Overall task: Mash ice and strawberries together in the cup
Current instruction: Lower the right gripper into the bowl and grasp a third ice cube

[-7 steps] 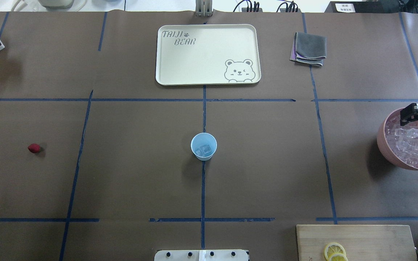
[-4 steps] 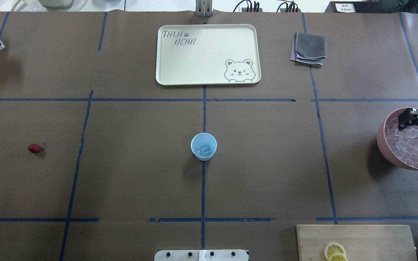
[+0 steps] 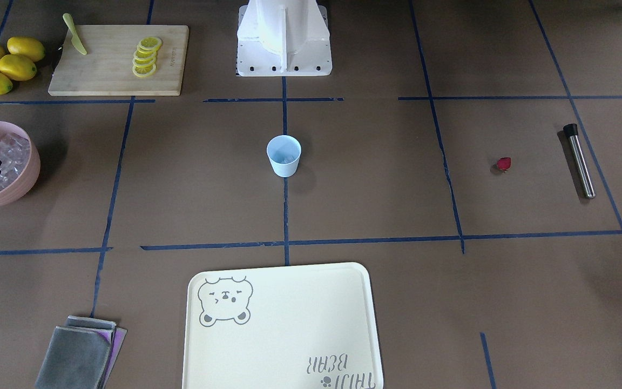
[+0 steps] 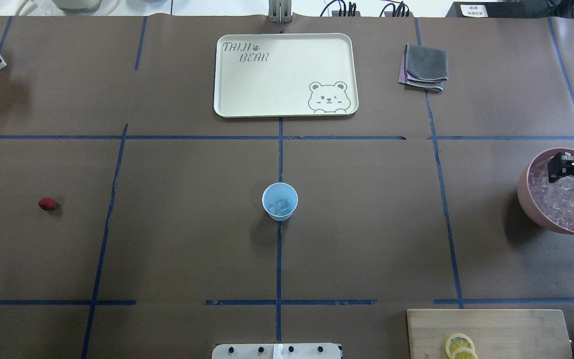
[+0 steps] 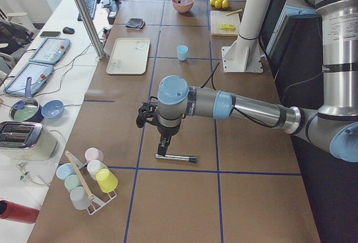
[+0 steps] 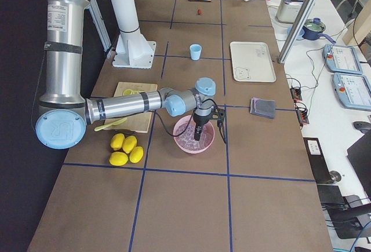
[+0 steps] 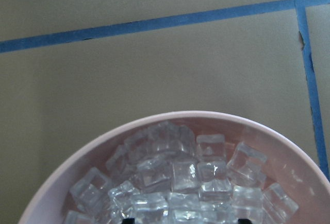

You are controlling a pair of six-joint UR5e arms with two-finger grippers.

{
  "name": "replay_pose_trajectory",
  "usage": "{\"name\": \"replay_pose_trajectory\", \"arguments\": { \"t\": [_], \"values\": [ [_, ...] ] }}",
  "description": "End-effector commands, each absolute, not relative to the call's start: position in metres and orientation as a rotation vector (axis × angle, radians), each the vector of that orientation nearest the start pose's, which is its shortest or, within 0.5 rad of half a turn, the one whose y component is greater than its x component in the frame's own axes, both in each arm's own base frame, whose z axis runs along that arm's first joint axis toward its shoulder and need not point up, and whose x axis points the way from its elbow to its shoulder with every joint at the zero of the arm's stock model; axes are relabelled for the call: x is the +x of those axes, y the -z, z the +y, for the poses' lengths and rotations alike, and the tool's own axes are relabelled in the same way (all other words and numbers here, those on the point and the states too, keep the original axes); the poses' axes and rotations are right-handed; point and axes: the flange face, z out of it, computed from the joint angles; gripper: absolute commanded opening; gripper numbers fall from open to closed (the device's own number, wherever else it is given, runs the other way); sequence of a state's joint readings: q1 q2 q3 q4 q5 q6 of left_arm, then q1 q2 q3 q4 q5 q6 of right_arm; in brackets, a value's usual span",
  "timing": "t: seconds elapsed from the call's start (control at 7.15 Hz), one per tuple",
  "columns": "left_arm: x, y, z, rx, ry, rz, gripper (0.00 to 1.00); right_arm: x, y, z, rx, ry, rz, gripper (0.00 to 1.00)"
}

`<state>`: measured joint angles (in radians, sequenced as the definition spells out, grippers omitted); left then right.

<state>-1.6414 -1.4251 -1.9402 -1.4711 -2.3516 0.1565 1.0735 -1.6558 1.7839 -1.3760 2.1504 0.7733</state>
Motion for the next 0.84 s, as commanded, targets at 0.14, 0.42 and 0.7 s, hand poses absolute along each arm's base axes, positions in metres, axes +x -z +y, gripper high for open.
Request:
{"name": "replay_pose_trajectory", "arguments": {
  "t": [0.14,0.42,0.7],
  "values": [
    [-0.0932,-0.5537,-0.4229,0.206,-0.13,0.762,1.0,-0.1576,-0.5829,-0.4541,-0.089,-0.172,-0.65,0.69],
    [-0.0932,-0.553,-0.4228,0.207,-0.131,0.762,1.0,-0.1576,-0.5829,-0.4541,-0.089,-0.174,-0.65,0.66],
    [-0.0932,-0.5537,-0.4229,0.206,-0.13,0.762,1.0,-0.1584,-0.582,-0.4538,-0.09,-0.173,-0.652,0.14]
  ]
}}
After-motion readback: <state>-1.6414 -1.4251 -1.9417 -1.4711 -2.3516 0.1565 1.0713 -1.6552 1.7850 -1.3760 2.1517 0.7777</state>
